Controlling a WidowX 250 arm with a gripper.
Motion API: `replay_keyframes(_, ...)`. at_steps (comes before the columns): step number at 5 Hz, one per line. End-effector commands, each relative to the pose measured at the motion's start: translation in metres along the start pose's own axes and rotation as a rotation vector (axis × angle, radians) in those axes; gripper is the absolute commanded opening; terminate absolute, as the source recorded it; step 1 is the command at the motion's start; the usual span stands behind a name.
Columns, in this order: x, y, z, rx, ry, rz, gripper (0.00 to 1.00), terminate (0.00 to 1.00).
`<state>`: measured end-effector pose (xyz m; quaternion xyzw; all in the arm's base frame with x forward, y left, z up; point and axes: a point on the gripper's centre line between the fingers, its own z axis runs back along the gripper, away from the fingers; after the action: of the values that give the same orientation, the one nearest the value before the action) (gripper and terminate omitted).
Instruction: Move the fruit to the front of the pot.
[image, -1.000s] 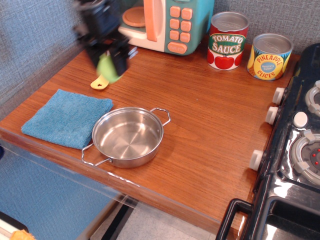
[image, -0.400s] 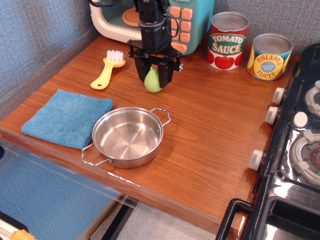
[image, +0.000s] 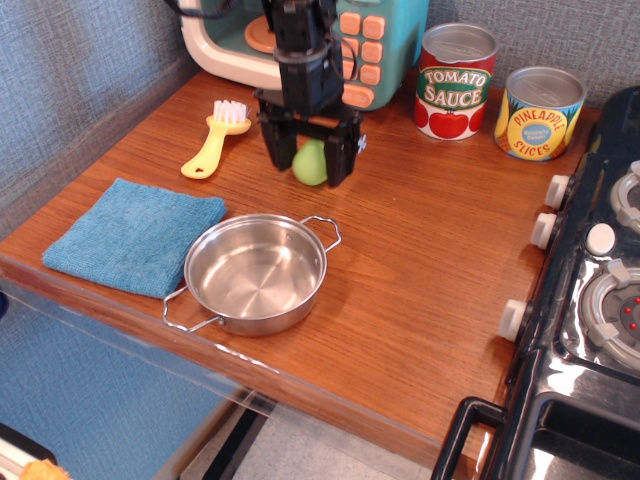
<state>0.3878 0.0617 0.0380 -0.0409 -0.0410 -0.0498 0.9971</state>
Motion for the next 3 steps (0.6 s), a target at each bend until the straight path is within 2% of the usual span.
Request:
replay_keyframes(1, -0.0112, 0.0167, 0.0813, 0.010, -0.166, 0.026, 1.00, 0.00)
replay_keyframes(2, -0.0177, 0.0192, 0.0768, 0.054, -0.115, 0.030, 1.00, 0.00)
replay_keyframes(3, -0.0177, 0.0192, 0.0768, 0.054, -0.115, 0.030, 1.00, 0.00)
